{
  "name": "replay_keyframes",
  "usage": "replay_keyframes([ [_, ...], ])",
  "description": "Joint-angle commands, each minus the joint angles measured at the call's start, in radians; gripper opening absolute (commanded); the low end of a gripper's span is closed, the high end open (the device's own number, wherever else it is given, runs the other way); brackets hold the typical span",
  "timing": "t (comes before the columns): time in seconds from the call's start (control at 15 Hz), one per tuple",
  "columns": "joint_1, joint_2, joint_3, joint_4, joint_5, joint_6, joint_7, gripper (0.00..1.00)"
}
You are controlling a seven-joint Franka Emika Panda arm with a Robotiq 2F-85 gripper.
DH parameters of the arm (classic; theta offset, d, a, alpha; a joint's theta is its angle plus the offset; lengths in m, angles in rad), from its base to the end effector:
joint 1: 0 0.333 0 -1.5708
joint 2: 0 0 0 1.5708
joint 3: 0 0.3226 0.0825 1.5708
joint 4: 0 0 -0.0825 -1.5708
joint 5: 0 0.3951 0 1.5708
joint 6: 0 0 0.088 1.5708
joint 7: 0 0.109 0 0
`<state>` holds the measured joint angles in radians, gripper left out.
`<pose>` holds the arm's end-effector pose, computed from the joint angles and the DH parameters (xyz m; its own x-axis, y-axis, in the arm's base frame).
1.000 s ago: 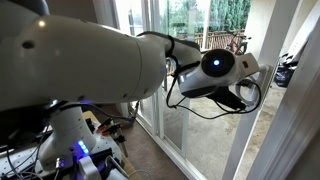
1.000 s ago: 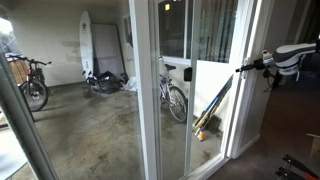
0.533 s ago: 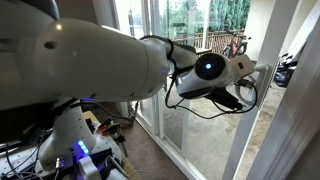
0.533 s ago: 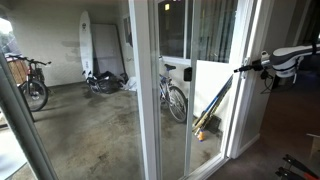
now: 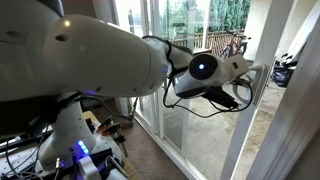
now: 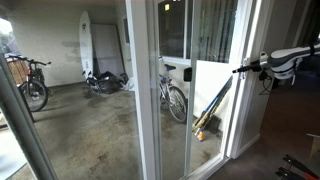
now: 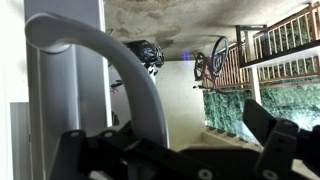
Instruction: Open the sliding door
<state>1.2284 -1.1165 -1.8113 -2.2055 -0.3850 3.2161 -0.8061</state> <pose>0.4774 -0.3769 0.3121 0.3981 -0.0541 0.9157 0.0742 -0.9931 -0.0910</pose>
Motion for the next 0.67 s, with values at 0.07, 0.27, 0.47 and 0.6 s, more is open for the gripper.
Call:
replay_keyframes([
  [0.07,0.054,0.096,-0.002,-0.126,0.02,0.06,0.059,1.0],
  [0.27,0.087,0.124,-0.02,-0.148,0.026,0.101,0.062,1.0],
  [0.47,0.116,0.144,-0.031,-0.17,0.032,0.128,0.068,1.0],
  [0.6,0.12,0.149,-0.027,-0.181,0.034,0.123,0.081,1.0],
])
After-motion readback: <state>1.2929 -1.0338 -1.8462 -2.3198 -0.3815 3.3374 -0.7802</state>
